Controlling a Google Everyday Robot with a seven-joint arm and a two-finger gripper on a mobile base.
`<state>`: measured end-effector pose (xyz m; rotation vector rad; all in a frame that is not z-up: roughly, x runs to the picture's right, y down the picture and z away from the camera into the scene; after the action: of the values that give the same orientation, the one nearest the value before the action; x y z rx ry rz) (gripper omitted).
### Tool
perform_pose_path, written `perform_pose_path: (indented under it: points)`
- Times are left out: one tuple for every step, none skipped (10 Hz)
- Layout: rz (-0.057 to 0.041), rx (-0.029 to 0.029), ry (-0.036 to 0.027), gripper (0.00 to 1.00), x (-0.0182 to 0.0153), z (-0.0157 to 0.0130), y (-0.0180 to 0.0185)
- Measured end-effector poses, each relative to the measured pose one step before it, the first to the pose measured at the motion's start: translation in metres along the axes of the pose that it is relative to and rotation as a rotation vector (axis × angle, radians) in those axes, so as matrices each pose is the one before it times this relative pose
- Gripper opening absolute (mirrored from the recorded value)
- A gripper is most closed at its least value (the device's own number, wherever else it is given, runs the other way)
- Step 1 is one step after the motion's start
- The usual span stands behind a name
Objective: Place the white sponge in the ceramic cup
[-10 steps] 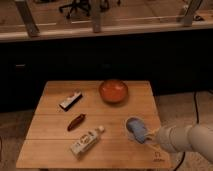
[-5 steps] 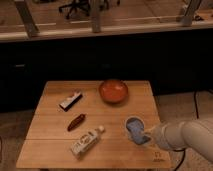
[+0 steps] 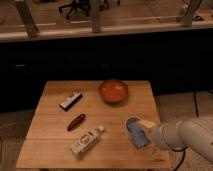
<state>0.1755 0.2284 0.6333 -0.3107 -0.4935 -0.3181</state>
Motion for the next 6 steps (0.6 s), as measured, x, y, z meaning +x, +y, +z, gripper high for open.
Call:
perform_pose_path:
  points:
    - [-0.00043,0.0008,0.00062,0.8,-0.00001,0.00017,0.00002]
    - [-0.00072,0.00287,0.00011,0.8,-0.00021,0.00048,0.00019]
    - [-0.0009,0.00167,0.00027,0.8,0.00001,0.00039,0.0004]
    - [-0.00148,0.00287,-0.00042,0.8,-0.00028,0.00041,0.00003]
    - [-0.002,0.00226,0.001,0.8,-0.00009,0.00002,0.00007]
    - [-0.0028,0.0037,0.00047,0.8,-0.00057,-0.0004,-0.0004]
